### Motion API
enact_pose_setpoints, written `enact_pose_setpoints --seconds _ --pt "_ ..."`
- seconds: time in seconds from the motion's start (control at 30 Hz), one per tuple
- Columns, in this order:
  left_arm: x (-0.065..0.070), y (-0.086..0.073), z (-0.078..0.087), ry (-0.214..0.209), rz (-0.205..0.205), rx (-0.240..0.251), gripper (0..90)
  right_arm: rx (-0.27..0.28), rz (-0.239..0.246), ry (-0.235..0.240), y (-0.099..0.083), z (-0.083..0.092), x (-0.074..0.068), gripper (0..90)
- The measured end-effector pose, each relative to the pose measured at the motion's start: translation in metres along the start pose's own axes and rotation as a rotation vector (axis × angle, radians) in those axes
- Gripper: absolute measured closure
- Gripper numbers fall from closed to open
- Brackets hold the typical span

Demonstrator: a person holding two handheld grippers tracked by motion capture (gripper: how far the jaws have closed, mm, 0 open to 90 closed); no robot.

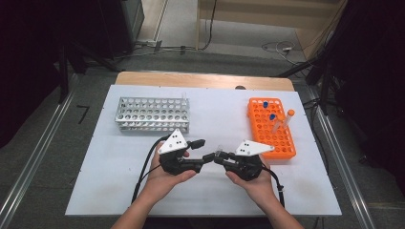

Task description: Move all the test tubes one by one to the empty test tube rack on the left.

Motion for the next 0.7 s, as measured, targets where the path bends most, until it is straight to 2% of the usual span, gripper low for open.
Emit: enact_pose_setpoints --seconds 0.07,0.1,0.13,0.3,0.4,0.53,0.7 --pt "0.003 -0.001 -0.002 -0.012 -0.004 -0.003 46.1 -0.001 0.008 0.005 0.000 -0.001 -0.001 74.3" --pt "0.004 -0.001 -0.004 -0.023 -0.011 -0.002 52.2 -0.008 0.017 0.020 0.001 -0.003 -0.006 74.2" --pt "0.005 -0.002 -0.004 -0.026 -0.014 -0.007 54.5 -0.008 0.020 0.026 0.001 -0.004 -0.008 74.2" --pt "0.009 -0.004 -0.009 -0.039 -0.023 -0.015 63.8 -0.017 0.035 0.056 0.002 -0.006 -0.014 74.2" --pt "0.011 -0.004 -0.008 -0.039 -0.042 -0.015 72.4 -0.023 0.036 0.064 0.002 -0.007 -0.015 74.2" --pt "0.009 -0.004 -0.007 -0.009 -0.053 -0.006 75.3 -0.022 0.031 0.070 0.002 -0.007 -0.014 74.2" --pt "0.005 -0.002 -0.006 -0.013 -0.015 0.010 76.1 -0.004 0.008 0.073 0.002 -0.005 -0.013 71.3"
Point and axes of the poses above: each handheld gripper's, and its own axes: z roughly backward along the jaws, y roughly out of its top, x roughly to its right, the point moved 4 cm from there along -z, roughly forward along the jaws, and after that the axes turned 3 degrees about y, right-handed, at the moved point
